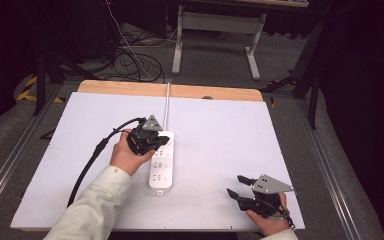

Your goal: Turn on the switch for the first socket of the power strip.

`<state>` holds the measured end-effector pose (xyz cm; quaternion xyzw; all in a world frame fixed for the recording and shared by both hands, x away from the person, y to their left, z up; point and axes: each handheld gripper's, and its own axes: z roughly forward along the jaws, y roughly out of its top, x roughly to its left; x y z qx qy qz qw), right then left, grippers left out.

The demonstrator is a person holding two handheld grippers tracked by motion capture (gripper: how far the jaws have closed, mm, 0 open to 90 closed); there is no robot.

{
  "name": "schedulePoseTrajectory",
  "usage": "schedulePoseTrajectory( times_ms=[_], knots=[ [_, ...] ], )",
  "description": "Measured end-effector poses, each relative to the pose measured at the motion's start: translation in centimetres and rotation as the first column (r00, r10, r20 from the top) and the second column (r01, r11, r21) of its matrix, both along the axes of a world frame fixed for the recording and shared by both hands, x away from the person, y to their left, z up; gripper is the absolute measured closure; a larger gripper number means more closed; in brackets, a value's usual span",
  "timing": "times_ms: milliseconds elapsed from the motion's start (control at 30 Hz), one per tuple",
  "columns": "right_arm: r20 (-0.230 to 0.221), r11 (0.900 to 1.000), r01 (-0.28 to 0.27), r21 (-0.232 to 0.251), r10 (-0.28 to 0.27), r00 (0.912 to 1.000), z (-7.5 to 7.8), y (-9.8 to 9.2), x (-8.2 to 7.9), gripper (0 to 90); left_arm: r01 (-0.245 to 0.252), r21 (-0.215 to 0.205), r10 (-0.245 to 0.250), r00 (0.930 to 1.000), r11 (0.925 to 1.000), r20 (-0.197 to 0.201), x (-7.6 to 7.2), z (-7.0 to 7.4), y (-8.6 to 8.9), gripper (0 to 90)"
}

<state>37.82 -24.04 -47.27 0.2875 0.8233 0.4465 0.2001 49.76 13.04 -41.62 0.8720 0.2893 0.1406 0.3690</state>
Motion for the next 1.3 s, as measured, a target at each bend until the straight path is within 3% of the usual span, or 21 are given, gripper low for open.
schedulePoseTrajectory(
  times_ms=[200,533,1033,1300],
  knots=[
    [0.000,1.000,-0.001,0.000,0.001,1.0000,0.0,0.0,0.0,41.7,-0.031,0.014,0.031,0.9993,0.9994,-0.023,0.8,-1.2,-0.3,90.0],
    [-0.003,1.000,-0.001,0.002,0.001,1.0000,-0.1,0.0,0.0,41.7,-0.079,-0.020,0.078,0.9951,0.9966,-0.061,2.1,-2.6,-0.6,90.0],
    [-0.011,1.000,-0.007,0.004,0.007,0.9999,-0.1,-0.1,0.0,42.1,-0.145,-0.041,0.142,0.9879,0.9886,-0.061,3.1,-3.7,-1.0,90.0],
    [-0.011,1.000,-0.006,0.001,0.007,0.9999,-0.2,-0.1,0.1,42.3,-0.149,-0.022,0.147,0.9875,0.9887,-0.056,3.2,-4.0,-1.2,90.0]
  ],
)
